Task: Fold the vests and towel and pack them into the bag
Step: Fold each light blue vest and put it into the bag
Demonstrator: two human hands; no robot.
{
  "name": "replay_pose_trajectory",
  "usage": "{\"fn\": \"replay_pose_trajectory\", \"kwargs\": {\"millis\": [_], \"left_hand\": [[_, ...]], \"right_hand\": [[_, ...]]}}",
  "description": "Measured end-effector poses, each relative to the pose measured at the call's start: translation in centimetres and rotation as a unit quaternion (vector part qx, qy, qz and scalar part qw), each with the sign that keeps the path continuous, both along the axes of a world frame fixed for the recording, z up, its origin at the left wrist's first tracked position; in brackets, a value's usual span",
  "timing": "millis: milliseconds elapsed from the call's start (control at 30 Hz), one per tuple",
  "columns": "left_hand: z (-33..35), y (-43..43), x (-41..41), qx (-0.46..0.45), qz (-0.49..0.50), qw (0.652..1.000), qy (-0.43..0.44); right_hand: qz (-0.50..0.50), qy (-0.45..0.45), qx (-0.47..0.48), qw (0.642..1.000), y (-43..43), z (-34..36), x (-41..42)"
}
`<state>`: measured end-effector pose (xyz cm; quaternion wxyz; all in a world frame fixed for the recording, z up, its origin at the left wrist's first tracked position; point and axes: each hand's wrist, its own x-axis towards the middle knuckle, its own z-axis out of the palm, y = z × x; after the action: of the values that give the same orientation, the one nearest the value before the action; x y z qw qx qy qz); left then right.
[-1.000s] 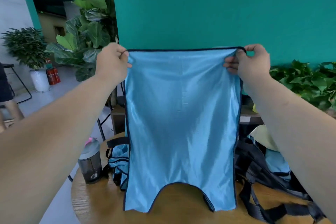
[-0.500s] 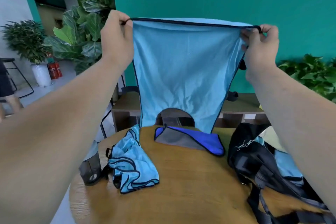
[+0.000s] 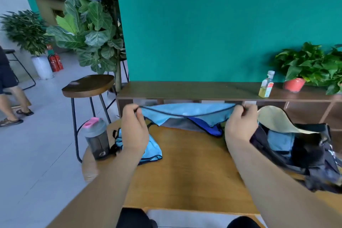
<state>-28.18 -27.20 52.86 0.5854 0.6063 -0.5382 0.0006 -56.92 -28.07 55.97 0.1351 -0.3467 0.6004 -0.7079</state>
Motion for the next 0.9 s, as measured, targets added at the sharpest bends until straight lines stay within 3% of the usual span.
{"fn": "replay_pose_trajectory", "kwargs": {"millis": [67, 167, 300, 433, 733, 900], "left_hand": [[-3.5, 1.9, 0.0, 0.037, 0.032, 0.999, -0.021], [-7.7, 5.0, 0.3, 0.081, 0.056, 0.994, -0.042], [-11.0, 8.6, 0.5, 0.088, -0.048, 0.995, -0.024], [-12.3, 9.9, 1.0, 0.110, -0.065, 0.992, -0.015], [-10.7, 8.0, 2.9, 0.155, -0.109, 0.977, -0.093], [-8.4, 5.0, 3.4, 0.121, -0.134, 0.983, -0.023]], "right_hand": [[-0.020, 0.070, 0.035, 0.997, 2.0, -4.1, -0.4], [-0.007, 0.208, 0.004, 0.978, 4.9, -9.4, -1.7], [0.101, 0.180, 0.088, 0.974, 9.1, -13.0, -3.3], [0.091, 0.202, 0.127, 0.967, 10.4, -15.4, -4.8], [0.073, 0.207, 0.168, 0.961, 9.2, -14.8, -5.3], [0.094, 0.208, 0.183, 0.956, 6.7, -13.2, -5.3]]}}
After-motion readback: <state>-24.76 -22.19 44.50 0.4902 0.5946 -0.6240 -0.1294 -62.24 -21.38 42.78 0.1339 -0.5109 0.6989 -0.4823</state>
